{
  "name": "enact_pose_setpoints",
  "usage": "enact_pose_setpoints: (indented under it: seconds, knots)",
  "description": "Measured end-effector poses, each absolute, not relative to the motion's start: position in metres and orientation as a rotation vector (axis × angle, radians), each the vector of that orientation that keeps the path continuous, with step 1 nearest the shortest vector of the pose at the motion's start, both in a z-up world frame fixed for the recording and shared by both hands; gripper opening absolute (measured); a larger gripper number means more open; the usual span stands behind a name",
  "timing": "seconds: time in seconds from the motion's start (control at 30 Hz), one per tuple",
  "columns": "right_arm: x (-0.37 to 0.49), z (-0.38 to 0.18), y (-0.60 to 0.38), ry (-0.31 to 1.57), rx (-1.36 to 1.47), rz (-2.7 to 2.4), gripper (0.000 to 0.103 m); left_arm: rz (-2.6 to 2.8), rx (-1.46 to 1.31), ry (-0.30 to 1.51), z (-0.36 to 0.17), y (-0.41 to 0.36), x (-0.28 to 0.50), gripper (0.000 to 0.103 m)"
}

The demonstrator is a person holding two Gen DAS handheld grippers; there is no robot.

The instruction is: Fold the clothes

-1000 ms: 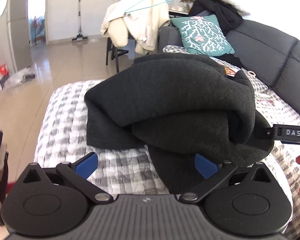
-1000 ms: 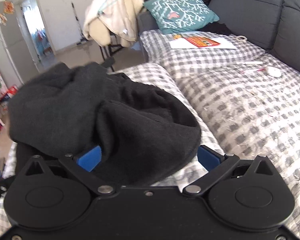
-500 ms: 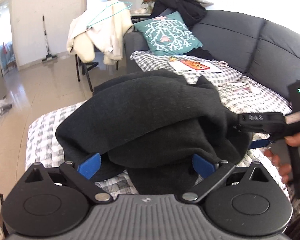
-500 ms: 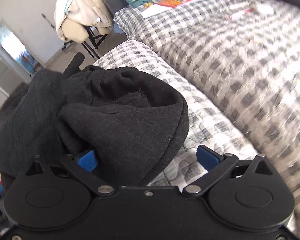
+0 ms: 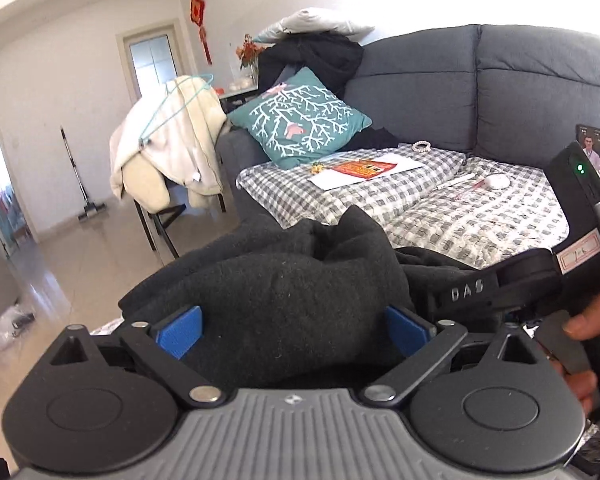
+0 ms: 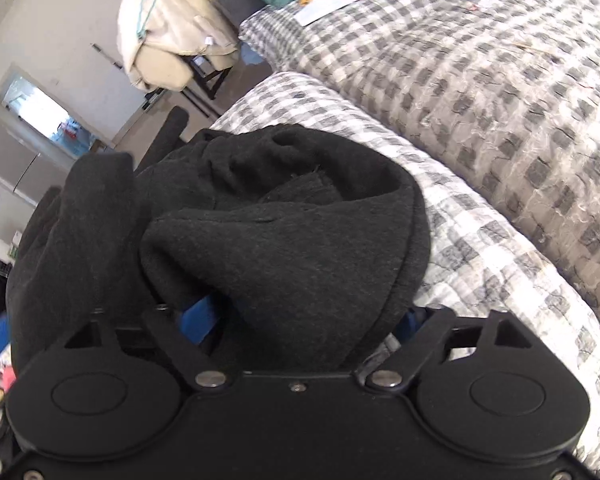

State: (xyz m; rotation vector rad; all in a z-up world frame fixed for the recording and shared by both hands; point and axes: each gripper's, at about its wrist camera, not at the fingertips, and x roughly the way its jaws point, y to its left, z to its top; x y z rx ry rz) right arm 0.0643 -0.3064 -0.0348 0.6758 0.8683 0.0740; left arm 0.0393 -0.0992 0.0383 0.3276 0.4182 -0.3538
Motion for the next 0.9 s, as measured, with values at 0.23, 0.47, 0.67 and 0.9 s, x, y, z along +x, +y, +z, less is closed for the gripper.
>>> enact_pose_setpoints:
  seconds: [0.23, 0.47, 0.67, 0.9]
  knots:
    - [0.058, -0.029, -0.296, 0.833, 0.631, 0.130, 0.041, -0.287, 0.203, 0.409, 0.043, -0.078, 0.041, 0.038]
    - [0.025, -0.003, -0.272, 0.776, 0.550, 0.309, 0.031, -0.194, 0.095, 0.428, 0.058, -0.022, 0.028, 0.032]
    - [0.003, 0.008, -0.250, 0.798, 0.554, 0.439, 0.045, -0.120, -0.019, 0.496, 0.061, 0.037, 0.027, 0.030]
    - [0.006, 0.006, -0.269, 0.841, 0.742, 0.415, 0.067, -0.010, -0.044, 0.574, 0.047, 0.090, 0.030, 0.028]
